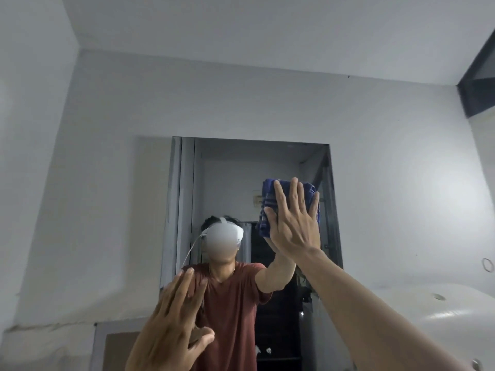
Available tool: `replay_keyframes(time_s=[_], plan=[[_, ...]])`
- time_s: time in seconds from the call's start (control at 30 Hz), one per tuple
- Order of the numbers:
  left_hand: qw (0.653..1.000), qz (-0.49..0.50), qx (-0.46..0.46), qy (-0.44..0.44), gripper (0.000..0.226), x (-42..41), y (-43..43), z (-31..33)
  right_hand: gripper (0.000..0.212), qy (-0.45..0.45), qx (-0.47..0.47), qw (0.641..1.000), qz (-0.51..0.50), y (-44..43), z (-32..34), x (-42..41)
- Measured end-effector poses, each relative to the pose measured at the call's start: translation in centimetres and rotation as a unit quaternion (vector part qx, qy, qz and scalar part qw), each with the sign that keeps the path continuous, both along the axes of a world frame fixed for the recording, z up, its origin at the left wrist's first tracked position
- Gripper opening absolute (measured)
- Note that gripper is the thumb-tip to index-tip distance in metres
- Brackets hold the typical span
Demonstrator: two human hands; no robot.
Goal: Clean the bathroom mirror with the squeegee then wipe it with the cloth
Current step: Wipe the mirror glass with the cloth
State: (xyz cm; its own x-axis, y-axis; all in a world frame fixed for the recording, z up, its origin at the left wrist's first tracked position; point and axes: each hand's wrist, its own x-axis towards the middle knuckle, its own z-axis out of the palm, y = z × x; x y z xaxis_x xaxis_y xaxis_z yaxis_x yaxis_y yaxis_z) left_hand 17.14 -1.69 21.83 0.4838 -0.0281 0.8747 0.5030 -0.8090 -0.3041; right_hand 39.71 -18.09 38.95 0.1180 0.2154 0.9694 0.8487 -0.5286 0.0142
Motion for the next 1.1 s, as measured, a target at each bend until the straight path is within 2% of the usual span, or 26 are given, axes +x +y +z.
replay_keyframes(time_s=[0.23, 0.43, 0.57, 0.8, 0.93, 1.1], plan=[[1.000, 0.004, -0.012, 0.004, 0.098, -0.5, -0.1, -2.3, 0.060, -0.049, -0.036, 0.996, 0.061, 4.5, 2.0, -6.3], [0.999, 0.031, -0.020, 0.029, 0.099, -1.0, 0.0, -3.2, 0.062, -0.100, -0.082, 0.989, 0.068, 8.9, 3.1, -11.2], [0.997, 0.041, -0.049, 0.035, 0.102, -1.1, -0.2, -3.3, 0.057, -0.171, -0.123, 0.974, 0.084, 10.1, 2.4, -13.0], [0.998, 0.042, -0.040, 0.035, 0.101, -1.2, -0.3, -3.2, 0.057, -0.260, -0.207, 0.939, 0.095, 8.9, -0.5, -11.9], [0.998, 0.032, -0.041, 0.026, 0.101, -1.2, -0.3, -3.4, 0.058, -0.259, -0.223, 0.935, 0.092, 7.7, -2.2, -10.6], [0.998, 0.021, -0.054, 0.026, 0.107, -1.0, 0.0, -3.6, 0.057, -0.227, -0.191, 0.951, 0.089, 5.9, -4.1, -8.4]])
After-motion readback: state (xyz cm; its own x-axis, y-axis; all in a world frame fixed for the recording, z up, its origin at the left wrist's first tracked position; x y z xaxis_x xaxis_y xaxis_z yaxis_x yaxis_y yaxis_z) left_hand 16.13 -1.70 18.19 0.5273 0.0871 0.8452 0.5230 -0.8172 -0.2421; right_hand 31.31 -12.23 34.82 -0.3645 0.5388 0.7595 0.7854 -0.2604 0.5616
